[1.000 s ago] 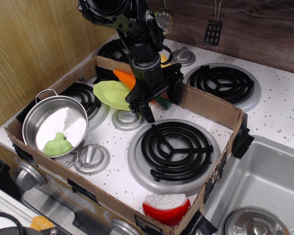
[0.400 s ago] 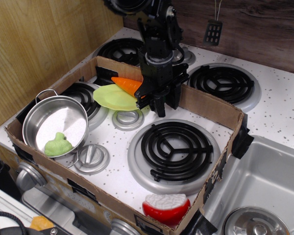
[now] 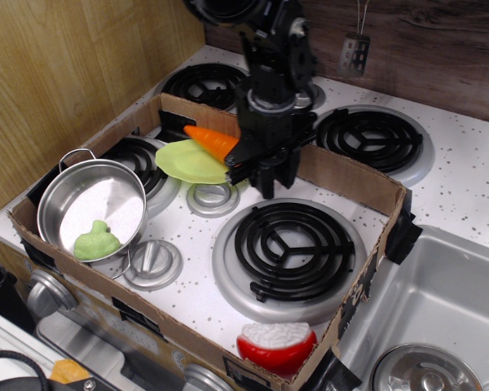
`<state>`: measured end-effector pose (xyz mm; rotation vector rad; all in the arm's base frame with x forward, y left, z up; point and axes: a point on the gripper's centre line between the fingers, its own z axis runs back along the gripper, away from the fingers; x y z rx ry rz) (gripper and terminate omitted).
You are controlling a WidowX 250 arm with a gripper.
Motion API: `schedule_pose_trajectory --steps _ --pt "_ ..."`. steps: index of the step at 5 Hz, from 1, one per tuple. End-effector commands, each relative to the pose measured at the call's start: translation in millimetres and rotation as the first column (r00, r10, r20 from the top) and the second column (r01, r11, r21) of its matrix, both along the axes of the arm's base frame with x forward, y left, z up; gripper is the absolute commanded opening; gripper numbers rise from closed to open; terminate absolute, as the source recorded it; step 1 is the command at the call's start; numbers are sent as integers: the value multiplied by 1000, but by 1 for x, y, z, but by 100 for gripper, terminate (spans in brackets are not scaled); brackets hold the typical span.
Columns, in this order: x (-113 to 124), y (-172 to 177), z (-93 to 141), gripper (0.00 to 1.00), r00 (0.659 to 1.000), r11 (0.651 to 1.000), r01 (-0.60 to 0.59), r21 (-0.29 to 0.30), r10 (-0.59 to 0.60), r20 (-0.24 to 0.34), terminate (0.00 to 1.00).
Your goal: Take carrot off plate
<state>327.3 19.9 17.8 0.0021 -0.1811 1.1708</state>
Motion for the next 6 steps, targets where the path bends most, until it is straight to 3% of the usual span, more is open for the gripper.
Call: schedule_pose_trajectory --steps 1,2,3,4,5,6 --pt "-14 -12 57 0 987 984 -17 176 -12 163 0" --pt "-28 -26 64 0 987 982 -123 144 105 122 0" --pt "-42 -46 58 0 937 937 -345 51 341 72 0" --pt "-47 -68 53 0 854 854 -520 -12 520 4 0" --pt "-45 -94 47 0 700 697 -711 -90 715 9 0" --pt "-42 -107 45 0 525 524 -842 -131 851 23 0"
